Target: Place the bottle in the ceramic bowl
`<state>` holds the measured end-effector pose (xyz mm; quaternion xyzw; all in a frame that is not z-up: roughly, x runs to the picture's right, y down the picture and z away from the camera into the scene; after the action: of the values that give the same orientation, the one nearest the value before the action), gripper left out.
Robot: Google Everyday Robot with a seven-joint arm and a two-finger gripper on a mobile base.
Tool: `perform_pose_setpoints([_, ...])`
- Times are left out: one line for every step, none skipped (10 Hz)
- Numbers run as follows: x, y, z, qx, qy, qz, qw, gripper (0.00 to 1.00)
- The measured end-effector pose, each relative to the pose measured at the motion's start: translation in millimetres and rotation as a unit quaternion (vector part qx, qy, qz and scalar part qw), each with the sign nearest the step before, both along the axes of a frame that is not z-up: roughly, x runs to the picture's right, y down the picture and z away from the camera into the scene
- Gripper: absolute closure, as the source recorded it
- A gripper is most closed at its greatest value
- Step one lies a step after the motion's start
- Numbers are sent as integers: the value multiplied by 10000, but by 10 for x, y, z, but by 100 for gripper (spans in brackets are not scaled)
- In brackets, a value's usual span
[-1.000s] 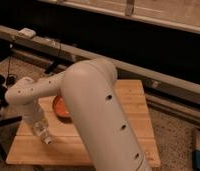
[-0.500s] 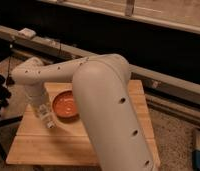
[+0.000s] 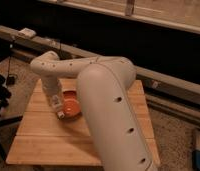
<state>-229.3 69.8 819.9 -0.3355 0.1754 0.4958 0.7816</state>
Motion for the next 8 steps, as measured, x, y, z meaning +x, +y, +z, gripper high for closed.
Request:
perform_pose_setpoints([116,-67,68,50,148,122,9998,92])
perform_pose_setpoints([199,-99,110,93,260,220,9994,83])
perform_pose_setpoints([237,-120,125,151,328,292,9989,72])
perform_pose_setpoints([245,-115,134,188,361,298,9987,61])
perform_pose_setpoints([260,-103,139,201,392,289,9986,53])
perform_pose_setpoints([289,-74,151,202,439,275,9985,41])
perform_pose_setpoints([321,-53,168,213,485,258,9983,32])
perform_pose_setpoints([354,-27,191,217,529,253,9980,24])
